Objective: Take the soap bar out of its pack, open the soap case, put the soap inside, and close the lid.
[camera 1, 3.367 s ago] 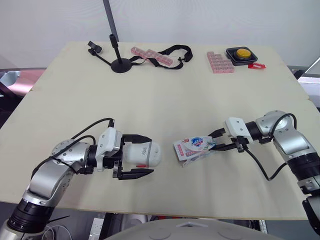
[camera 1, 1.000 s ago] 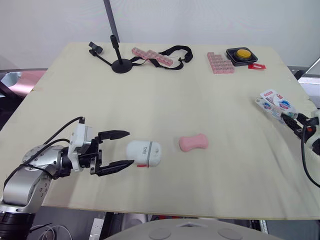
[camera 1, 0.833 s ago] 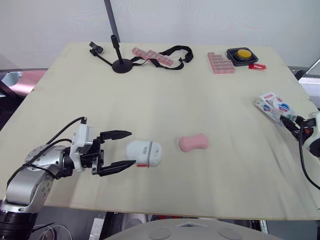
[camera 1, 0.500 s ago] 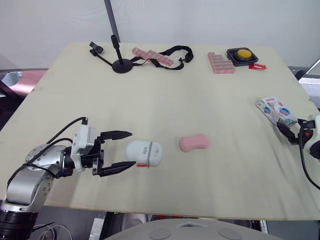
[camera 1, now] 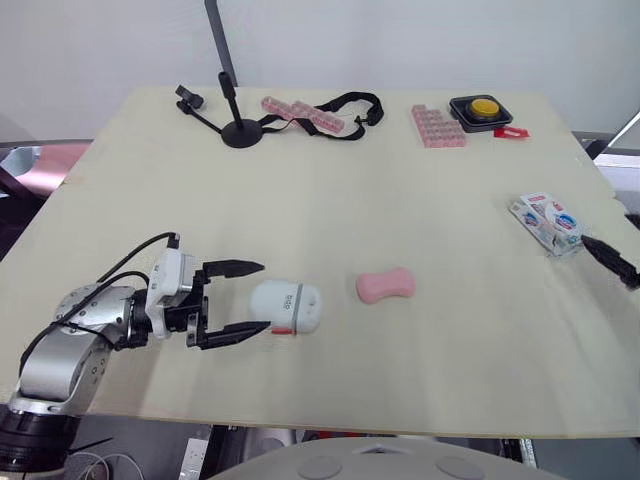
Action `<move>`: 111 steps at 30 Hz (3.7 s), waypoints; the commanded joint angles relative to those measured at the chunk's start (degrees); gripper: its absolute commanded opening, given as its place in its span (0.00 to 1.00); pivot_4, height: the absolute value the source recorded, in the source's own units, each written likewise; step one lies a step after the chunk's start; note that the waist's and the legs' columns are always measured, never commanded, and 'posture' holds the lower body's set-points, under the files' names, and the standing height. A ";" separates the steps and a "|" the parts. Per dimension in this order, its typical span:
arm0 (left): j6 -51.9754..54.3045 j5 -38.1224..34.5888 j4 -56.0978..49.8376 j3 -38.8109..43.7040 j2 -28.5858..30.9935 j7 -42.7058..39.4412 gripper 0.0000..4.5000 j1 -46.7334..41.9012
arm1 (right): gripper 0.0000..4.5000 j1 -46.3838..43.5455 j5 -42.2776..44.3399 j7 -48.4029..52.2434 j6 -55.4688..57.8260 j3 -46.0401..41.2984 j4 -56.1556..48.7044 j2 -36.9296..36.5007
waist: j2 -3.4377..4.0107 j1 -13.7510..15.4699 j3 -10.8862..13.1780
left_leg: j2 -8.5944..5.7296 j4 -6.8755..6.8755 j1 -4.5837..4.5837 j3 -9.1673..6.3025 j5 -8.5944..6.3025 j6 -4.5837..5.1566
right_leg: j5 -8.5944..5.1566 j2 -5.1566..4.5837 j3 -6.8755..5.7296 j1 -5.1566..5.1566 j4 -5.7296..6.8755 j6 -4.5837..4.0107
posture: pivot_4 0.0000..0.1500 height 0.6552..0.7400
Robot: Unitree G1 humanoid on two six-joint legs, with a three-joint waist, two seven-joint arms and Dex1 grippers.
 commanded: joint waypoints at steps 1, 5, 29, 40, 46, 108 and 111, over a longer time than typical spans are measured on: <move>-0.87 0.62 1.37 -0.18 1.27 -1.43 1.00 -1.27 | 0.99 0.76 3.10 9.29 1.00 5.06 -8.71 -0.73 | 0.00 0.14 0.00 | 0.00 0.00 0.00 0.00 0.00 0.01 | 0.00 0.00 -0.01 0.00 0.00 0.00 | 1.00 1.00; -1.17 1.98 3.06 -0.63 1.98 -1.85 1.00 -2.81 | 0.99 3.06 4.26 16.63 1.90 11.72 -17.76 -0.01 | 0.00 0.58 0.00 | -0.02 0.05 0.09 -0.03 0.00 0.06 | 0.00 -0.05 -0.08 -0.11 0.00 0.00 | 1.00 1.00; -9.11 14.63 15.77 -10.00 6.17 -7.20 1.00 -14.89 | 0.99 13.11 8.20 25.17 -3.58 22.52 -30.20 9.24 | -0.01 -0.08 -0.01 | -0.03 0.11 -0.02 -0.05 -0.01 0.29 | -0.05 -0.15 -0.13 -0.36 0.16 -0.10 | 1.00 1.00; -7.62 15.32 16.49 -16.33 4.17 -10.17 1.00 -18.64 | 0.99 12.31 7.50 22.87 -2.88 22.82 -30.50 9.40 | 0.00 -0.11 -0.01 | -0.07 0.13 -0.12 -0.04 0.00 0.34 | -0.11 -0.20 -0.14 -0.52 0.32 -0.20 | 1.00 1.00; -10.91 18.00 19.12 -18.14 2.73 -9.14 1.00 -19.53 | 0.99 12.53 7.19 21.37 -1.94 22.88 -31.69 8.99 | 0.00 0.01 -0.01 | -0.08 0.14 -0.12 -0.04 0.00 0.34 | -0.11 -0.23 -0.14 -0.51 0.32 -0.20 | 1.00 1.00; -31.97 18.55 11.64 -13.56 -6.83 5.23 0.77 -16.45 | 1.00 -10.35 47.91 -26.96 63.52 24.14 -47.30 1.61 | 0.01 0.79 -0.01 | -0.11 0.21 0.03 -0.05 0.21 -0.05 | -0.09 -0.15 -0.03 -0.30 0.34 -0.16 | 1.00 1.00; -32.56 20.61 10.08 -14.52 -8.76 8.56 0.77 -16.11 | 1.00 -13.46 57.19 -36.12 66.79 24.78 -46.56 3.26 | 0.01 0.87 -0.01 | -0.11 0.17 0.02 -0.05 0.22 -0.10 | -0.09 -0.10 -0.02 -0.30 0.32 -0.15 | 1.00 1.00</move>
